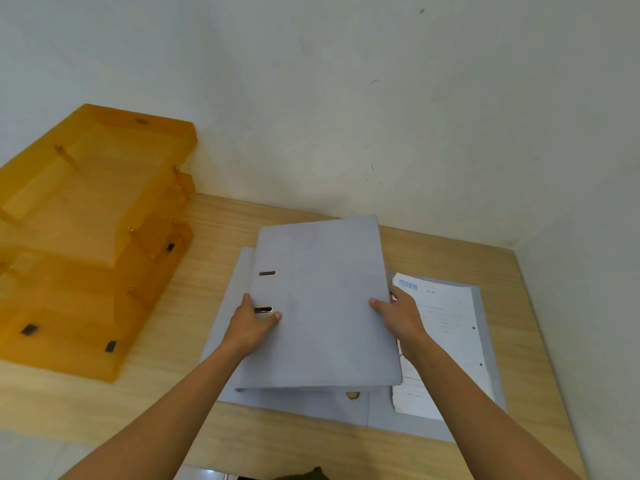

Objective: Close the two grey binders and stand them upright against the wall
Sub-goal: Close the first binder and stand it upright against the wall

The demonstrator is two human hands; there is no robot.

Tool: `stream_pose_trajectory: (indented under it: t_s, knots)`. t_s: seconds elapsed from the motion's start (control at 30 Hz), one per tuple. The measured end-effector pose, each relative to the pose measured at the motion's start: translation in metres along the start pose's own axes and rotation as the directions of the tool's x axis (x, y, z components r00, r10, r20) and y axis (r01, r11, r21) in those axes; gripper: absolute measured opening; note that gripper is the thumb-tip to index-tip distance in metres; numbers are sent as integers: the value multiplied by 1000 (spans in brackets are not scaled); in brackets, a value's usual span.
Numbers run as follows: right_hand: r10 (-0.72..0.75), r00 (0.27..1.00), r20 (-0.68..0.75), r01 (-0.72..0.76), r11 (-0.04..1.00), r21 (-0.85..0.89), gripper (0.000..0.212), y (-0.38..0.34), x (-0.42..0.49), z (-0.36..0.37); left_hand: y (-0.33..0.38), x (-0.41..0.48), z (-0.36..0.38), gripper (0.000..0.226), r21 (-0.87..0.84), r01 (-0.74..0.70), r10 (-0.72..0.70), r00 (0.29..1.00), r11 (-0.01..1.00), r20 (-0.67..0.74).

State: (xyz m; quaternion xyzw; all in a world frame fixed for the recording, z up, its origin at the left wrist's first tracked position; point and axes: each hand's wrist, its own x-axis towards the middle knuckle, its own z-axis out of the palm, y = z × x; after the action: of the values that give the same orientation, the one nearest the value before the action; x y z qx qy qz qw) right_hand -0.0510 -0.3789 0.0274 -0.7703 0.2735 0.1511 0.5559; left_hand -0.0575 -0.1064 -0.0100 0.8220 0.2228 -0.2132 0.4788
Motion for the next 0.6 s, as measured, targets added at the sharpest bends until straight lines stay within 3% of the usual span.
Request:
stream_pose_trajectory:
  t_s: [0.23,0.3,0.43,0.6]
  knots:
    - [-26,999,41,40,913,-405,63,41,10,13,-40,36,-4,100,-35,102,-99,992,994,83]
    - [-54,998,45,69,871,-486,63,46,11,20,-46,42,-6,94,-42,121,-116,988,992,102]
    - [-58,996,71,87,851,-518,76,50,16,25,-21,26,-10,50,-45,115,-107,981,992,164]
    - [4,997,78,44,803,-594,87,55,21,32,-25,30,-12,51,-208,233,-192,961,950,199]
